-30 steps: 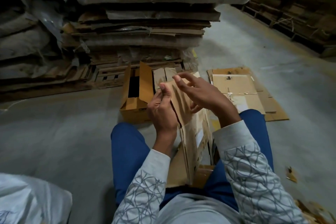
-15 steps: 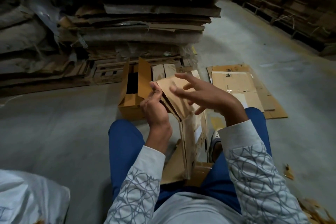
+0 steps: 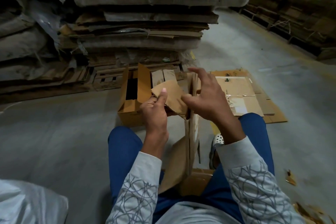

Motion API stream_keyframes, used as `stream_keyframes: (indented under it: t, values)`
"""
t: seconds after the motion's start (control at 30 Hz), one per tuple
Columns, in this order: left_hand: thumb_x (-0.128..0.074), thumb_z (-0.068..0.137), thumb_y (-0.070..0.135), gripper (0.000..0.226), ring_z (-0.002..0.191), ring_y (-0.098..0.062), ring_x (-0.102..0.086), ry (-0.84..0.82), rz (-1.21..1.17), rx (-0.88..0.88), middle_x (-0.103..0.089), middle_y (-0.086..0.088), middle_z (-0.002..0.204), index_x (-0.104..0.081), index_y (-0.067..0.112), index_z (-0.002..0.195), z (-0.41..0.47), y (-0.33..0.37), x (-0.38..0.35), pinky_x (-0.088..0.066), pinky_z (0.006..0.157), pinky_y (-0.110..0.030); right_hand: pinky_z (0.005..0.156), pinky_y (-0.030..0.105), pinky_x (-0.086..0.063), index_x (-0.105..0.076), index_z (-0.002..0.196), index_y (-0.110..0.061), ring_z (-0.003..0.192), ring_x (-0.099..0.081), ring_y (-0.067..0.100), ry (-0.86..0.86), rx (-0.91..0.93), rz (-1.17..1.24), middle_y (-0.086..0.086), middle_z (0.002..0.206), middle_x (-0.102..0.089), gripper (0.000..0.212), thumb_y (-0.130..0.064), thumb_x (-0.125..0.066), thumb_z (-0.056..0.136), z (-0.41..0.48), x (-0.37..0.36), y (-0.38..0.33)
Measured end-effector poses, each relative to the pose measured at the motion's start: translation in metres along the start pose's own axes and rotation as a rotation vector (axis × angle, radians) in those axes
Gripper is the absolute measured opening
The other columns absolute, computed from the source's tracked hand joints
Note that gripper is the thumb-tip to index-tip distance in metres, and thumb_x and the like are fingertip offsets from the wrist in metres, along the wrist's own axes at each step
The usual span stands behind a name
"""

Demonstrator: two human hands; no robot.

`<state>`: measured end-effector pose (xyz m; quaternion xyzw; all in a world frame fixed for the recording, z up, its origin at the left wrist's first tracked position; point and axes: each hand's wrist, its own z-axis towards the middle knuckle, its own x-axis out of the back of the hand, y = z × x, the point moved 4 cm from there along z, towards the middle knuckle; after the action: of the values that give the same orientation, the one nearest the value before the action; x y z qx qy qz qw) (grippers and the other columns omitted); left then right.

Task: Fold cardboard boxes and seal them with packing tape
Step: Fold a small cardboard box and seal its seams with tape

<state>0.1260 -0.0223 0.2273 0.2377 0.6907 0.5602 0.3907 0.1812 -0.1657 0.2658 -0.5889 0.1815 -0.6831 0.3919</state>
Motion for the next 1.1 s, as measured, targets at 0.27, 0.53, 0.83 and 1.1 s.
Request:
stream_keyframes:
  t: [0.27,0.53,0.83,1.1]
  values:
    - [-0.067,0.097,0.018,0.012,0.076,0.003,-0.070,0.011,0.047,-0.056,-0.073,0.011,0.081,-0.070,0.025,0.088,0.010,-0.002,0.000,-0.061,0.083,-0.038,0.068,0.045,-0.064,-0.058,0.113,-0.010,0.066,-0.075,0.031,-0.236,-0.508,0.494,0.013,0.102,-0.070,0.020,-0.019,-0.061,0.095,-0.005,-0.008,0.038]
    - [-0.068,0.096,0.015,0.013,0.089,-0.003,-0.072,0.000,0.060,-0.100,-0.074,0.005,0.096,-0.070,0.027,0.092,0.018,-0.004,-0.010,-0.057,0.070,-0.019,0.065,0.045,-0.063,-0.048,0.126,-0.007,0.086,-0.073,0.036,-0.093,-0.489,0.837,0.019,0.112,-0.062,0.031,0.000,-0.056,0.096,0.004,-0.015,0.060]
    - [-0.060,0.087,-0.008,0.061,0.099,-0.038,-0.070,-0.092,0.140,0.331,-0.064,-0.020,0.121,-0.049,0.011,0.145,0.119,-0.076,-0.012,-0.062,0.065,-0.036,0.075,0.052,-0.063,-0.052,0.131,-0.009,0.096,-0.071,0.031,0.015,-0.461,0.597,0.011,0.113,-0.066,0.034,-0.017,-0.062,0.100,0.062,-0.087,0.141]
    - [-0.067,0.090,0.009,0.033,0.103,-0.039,-0.063,-0.252,0.307,0.792,-0.061,-0.020,0.119,-0.056,0.011,0.121,0.247,-0.204,-0.057,-0.063,0.065,-0.045,0.086,0.042,-0.059,-0.048,0.142,-0.024,0.105,-0.062,0.020,0.003,-0.427,0.339,-0.004,0.120,-0.060,0.045,-0.020,-0.061,0.099,0.157,-0.157,0.252]
